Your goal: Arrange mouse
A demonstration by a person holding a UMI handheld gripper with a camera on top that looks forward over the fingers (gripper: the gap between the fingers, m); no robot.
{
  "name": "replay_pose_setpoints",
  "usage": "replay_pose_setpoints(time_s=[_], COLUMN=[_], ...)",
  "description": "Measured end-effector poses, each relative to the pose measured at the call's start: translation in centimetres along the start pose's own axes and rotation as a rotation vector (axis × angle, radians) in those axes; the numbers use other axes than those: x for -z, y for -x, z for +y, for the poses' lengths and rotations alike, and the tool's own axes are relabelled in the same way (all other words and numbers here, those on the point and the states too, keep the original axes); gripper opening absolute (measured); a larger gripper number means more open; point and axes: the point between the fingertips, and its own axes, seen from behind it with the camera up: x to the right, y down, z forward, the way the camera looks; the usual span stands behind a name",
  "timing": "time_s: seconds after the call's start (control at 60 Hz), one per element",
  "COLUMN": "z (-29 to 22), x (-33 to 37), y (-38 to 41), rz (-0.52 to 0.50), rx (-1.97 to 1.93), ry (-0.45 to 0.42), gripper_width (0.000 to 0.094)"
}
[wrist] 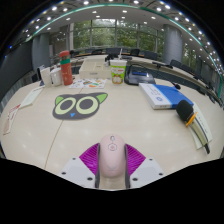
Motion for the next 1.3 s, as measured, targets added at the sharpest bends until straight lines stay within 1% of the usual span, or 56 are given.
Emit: replay_pose_setpoints(time_s=[0.117, 0.25, 0.383, 0.467, 0.533, 0.683, 0.783, 0.867, 0.9, 0.933, 0.967, 0.983, 1.033, 1.05, 1.083, 1.15, 1.3], z=[-4.1, -11.7, -17.9, -19.4, -19.1, -16.2, -14.2, -12.8, -13.1, -12.8, -12.7, -12.6, -12.5, -12.5, -12.7, -13.2, -13.6], x=[1.5, 2.9, 0.7, -2.4, -5.2, -10.6, -13.0, -14.3, -14.4, -14.3, -14.2, -14.1, -13.3, -12.9, -11.8, -8.8, 0.6], y=[-0.1, 1.6, 5.7, 8.4, 10.5, 13.2, 13.7, 14.2, 14.1, 13.9, 13.9, 13.9, 14.4, 14.5, 14.6, 14.6, 15.4], rz=[0.037, 0.064, 0.061, 0.048, 0.049, 0.065, 0.081, 0.069, 0.072, 0.081, 0.087, 0.087, 0.070, 0.065, 0.064, 0.080, 0.098], rx=[-0.020, -0.037, -0.033, -0.042, -0.039, -0.047, -0.064, -0.055, -0.044, -0.039, -0.046, -0.051, -0.065, -0.072, -0.082, -0.086, -0.076], ry=[-0.064, -0.163, -0.244, -0.235, -0.211, -0.137, -0.088, -0.060, -0.081, -0.066, -0.057, -0.050, -0.035, -0.036, -0.038, -0.057, -0.089], gripper_width=[0.0335, 0.0334, 0.0333, 0.0333, 0.0334, 0.0333, 0.0353, 0.0430, 0.0454, 0.0488, 0.0539, 0.0586, 0.0821, 0.0874, 0.0824, 0.0867, 0.0855])
